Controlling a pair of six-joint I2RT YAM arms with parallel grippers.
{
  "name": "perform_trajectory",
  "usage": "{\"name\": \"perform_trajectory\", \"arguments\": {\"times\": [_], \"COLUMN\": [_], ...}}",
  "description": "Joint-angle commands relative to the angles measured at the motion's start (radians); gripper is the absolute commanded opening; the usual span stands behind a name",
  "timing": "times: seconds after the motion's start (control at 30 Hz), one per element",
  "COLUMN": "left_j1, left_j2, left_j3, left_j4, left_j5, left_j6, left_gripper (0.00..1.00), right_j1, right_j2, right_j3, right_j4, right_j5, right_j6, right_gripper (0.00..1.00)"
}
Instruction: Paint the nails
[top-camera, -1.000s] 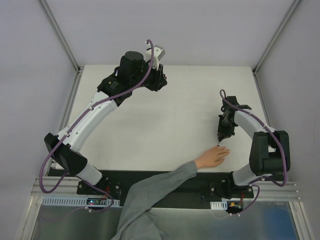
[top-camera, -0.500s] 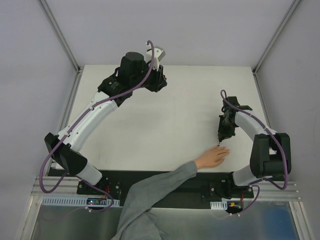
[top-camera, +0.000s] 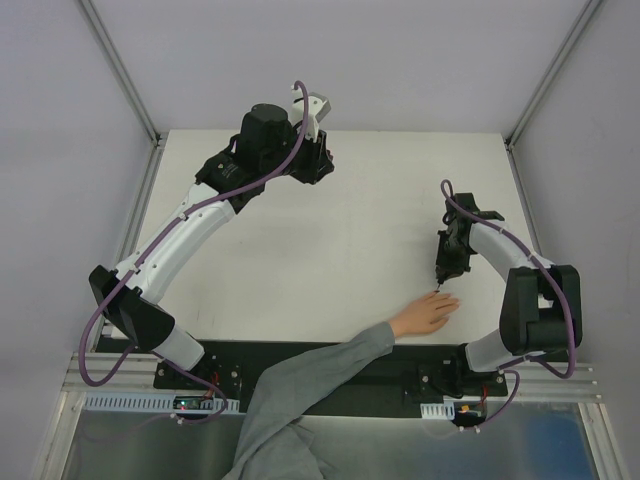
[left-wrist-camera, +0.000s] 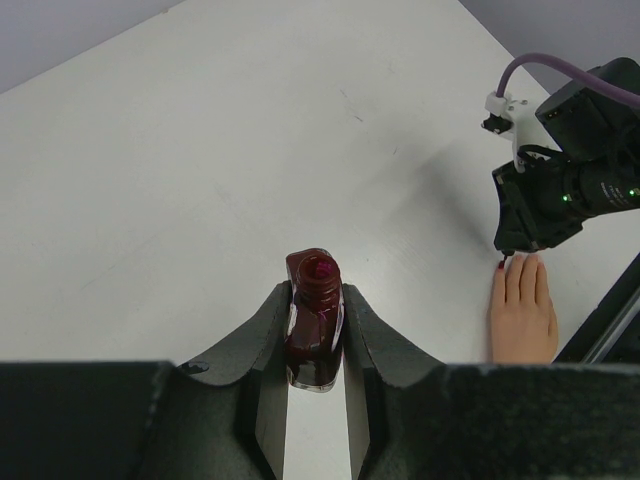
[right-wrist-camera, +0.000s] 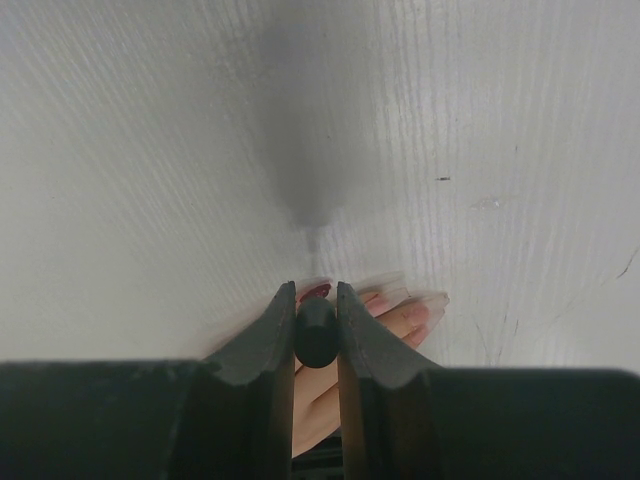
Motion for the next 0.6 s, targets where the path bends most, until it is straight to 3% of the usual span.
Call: {"name": "perform_trajectory", "arguments": {"times": [0.0,0.57], "left_j1": [-0.006,-0.008], "left_j2": [-0.046,-0.049], "left_j3": [0.005,0.003], "left_j4": [0.023,0.023], "left_j5": [-0.006,-0.006], "left_j6": [0.015,0.015], "left_gripper": [0.00,0.00], "right_j1": [0.005,0.007], "right_j2": [0.012,0.035], "right_j3": [-0.009,0.001], "right_j4": [-0.012,0.007], "right_j5": [0.007,0.011], "right_j6": [0.010,0.010], "right_gripper": [0.00,0.00]}}
